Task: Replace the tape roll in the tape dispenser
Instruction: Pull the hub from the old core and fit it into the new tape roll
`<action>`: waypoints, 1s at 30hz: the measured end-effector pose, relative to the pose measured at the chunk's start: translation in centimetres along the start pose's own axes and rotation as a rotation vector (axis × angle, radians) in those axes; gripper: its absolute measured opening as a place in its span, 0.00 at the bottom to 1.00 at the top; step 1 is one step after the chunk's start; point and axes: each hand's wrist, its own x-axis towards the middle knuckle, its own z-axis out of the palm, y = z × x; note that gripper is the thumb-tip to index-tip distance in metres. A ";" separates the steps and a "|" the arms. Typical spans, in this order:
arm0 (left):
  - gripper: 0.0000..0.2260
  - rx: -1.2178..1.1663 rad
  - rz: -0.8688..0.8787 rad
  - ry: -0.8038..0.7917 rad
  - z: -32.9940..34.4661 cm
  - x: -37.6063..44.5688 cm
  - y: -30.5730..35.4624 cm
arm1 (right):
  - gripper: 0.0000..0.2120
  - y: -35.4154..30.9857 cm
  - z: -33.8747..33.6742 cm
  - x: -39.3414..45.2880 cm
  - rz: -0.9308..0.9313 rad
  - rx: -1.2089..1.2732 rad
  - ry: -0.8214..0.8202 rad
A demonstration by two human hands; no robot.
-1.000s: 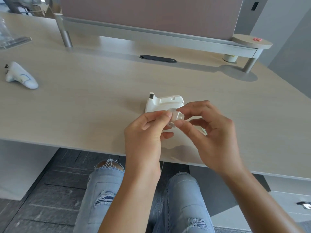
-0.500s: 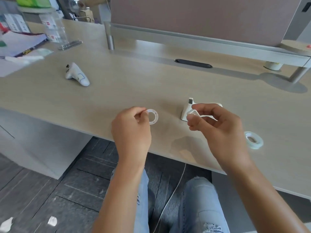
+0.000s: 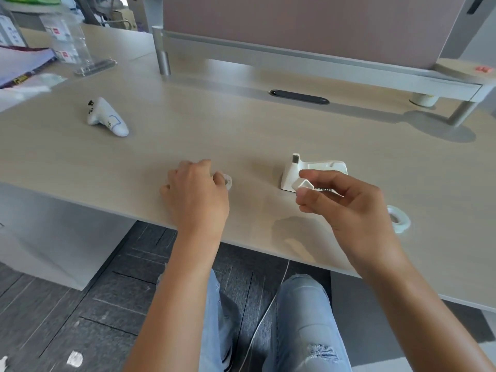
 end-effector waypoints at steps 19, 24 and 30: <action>0.07 -0.367 0.368 -0.293 6.3 -13.3 11.8 | 0.06 1.3 -15.2 -7.2 0.079 -0.067 0.422; 0.12 -0.221 0.377 -0.314 6.9 -13.7 13.7 | 0.05 1.4 -16.0 -6.9 0.083 -0.100 0.411; 0.17 -0.129 0.295 -0.324 8.7 -12.8 16.2 | 0.07 1.3 -16.5 -6.5 0.105 -0.083 0.378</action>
